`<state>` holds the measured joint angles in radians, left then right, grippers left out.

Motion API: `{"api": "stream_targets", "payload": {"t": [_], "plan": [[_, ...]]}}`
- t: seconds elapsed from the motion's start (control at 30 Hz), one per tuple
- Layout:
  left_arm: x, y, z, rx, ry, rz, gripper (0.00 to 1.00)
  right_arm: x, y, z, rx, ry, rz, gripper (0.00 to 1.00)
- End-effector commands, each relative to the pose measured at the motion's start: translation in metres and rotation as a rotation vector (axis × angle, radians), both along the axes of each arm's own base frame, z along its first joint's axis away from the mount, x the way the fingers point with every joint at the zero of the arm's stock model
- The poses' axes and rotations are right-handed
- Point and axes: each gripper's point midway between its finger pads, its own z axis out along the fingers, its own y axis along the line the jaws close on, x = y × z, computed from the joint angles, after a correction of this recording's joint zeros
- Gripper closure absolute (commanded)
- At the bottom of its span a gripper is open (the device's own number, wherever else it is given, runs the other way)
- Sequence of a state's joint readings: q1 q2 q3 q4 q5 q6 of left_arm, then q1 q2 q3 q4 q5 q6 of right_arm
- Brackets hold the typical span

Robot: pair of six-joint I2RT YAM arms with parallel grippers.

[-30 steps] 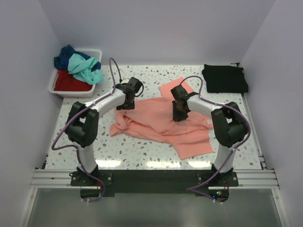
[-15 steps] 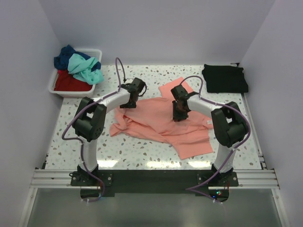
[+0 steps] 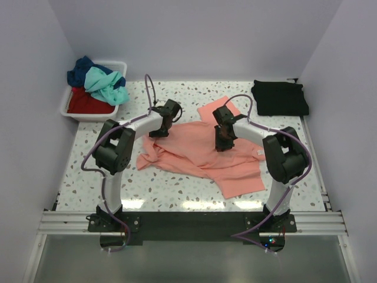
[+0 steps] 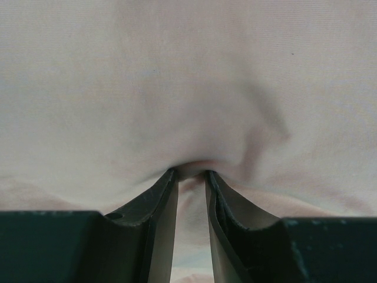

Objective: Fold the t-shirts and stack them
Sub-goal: Flatten the tshirt out

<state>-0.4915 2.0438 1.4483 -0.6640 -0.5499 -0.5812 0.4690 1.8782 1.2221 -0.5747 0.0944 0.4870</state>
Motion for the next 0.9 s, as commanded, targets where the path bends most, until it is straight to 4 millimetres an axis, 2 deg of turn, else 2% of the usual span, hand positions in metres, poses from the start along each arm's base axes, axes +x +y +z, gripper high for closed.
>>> {"api": "stream_targets", "payload": {"t": [0.0,0.2,0.37,0.6,0.7,0.73,0.87], "plan": [[0.003,0.013,-0.007,0.042,-0.01,0.016,0.6,-0.023,-0.02,-0.041,-0.084,0.111,-0.018,0.71],[-0.001,0.018,-0.012,0.049,0.003,0.029,0.68,-0.022,-0.021,-0.04,-0.088,0.109,-0.019,0.71],[0.0,0.026,-0.001,0.066,-0.021,0.05,0.77,-0.022,-0.02,-0.04,-0.089,0.111,-0.017,0.71],[-0.003,0.037,0.016,0.092,-0.048,0.077,0.77,-0.023,-0.02,-0.041,-0.091,0.115,-0.016,0.71],[-0.004,0.04,0.018,0.094,-0.053,0.082,0.88,-0.021,-0.02,-0.042,-0.092,0.113,-0.015,0.71],[-0.004,0.04,0.018,0.093,-0.053,0.082,1.0,-0.022,-0.02,-0.041,-0.092,0.115,-0.014,0.71],[-0.006,0.045,0.021,0.103,-0.058,0.094,1.0,-0.02,-0.02,-0.041,-0.092,0.111,-0.016,0.72]]}}
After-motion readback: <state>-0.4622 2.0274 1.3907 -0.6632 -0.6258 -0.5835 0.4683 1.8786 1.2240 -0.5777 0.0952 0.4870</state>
